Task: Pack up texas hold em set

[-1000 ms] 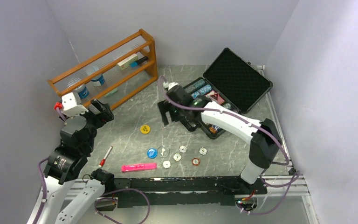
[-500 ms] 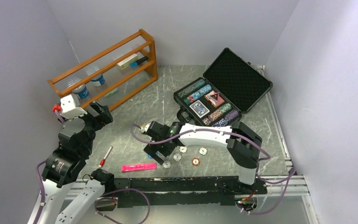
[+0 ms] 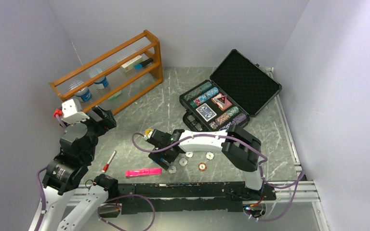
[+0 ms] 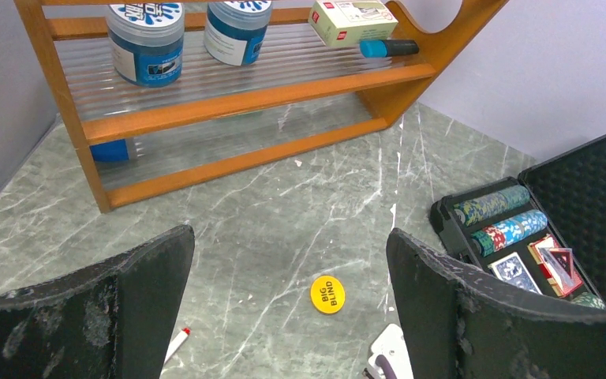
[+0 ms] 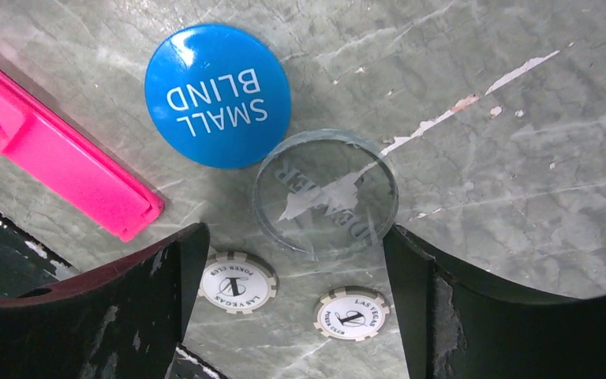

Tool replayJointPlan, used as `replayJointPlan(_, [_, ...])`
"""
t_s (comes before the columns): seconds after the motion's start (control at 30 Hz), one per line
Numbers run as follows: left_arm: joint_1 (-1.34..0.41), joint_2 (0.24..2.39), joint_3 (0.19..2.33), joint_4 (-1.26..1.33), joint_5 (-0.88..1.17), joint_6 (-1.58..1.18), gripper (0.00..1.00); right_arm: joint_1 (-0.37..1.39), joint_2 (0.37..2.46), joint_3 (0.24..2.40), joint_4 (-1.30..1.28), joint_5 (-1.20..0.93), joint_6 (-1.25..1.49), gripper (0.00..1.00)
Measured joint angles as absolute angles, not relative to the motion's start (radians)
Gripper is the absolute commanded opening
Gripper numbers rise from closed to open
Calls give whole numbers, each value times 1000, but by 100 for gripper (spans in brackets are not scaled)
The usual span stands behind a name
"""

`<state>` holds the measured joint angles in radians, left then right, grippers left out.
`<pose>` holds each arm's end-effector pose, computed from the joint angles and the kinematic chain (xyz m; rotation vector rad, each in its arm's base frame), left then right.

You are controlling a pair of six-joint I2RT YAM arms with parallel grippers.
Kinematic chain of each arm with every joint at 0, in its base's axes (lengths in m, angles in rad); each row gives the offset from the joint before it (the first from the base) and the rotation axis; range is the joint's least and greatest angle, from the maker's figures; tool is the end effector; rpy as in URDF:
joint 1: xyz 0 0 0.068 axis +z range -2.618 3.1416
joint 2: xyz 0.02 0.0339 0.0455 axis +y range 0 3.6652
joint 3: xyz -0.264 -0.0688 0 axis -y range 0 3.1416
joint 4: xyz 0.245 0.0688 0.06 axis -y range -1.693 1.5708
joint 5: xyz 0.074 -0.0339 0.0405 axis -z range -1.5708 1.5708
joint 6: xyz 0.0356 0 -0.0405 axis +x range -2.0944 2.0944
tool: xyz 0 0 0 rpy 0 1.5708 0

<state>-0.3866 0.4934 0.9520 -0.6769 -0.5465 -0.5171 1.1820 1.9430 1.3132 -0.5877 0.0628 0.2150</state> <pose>0.0834 -0.0140 0.3782 -0.4973 1.6882 -0.1687 0.1489 0.3575 0.1608 -1.2969 2.5041 0.2559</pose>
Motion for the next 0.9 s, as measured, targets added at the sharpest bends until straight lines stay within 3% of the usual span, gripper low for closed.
replayJointPlan(0.17, [-387, 493, 952, -678, -546, -517, 97, 1181, 1952, 1320, -567, 70, 211, 80])
replayJointPlan(0.47, [-387, 493, 952, -678, -547, -518, 97, 1156, 1984, 1363, -543, 77, 236, 54])
replayJointPlan(0.73, [-387, 493, 952, -678, -547, -518, 97, 1143, 1945, 1335, -539, 120, 282, 51])
replayJointPlan(0.9, [-387, 495, 952, -678, -546, -521, 97, 1080, 1794, 1321, -549, 169, 309, 52])
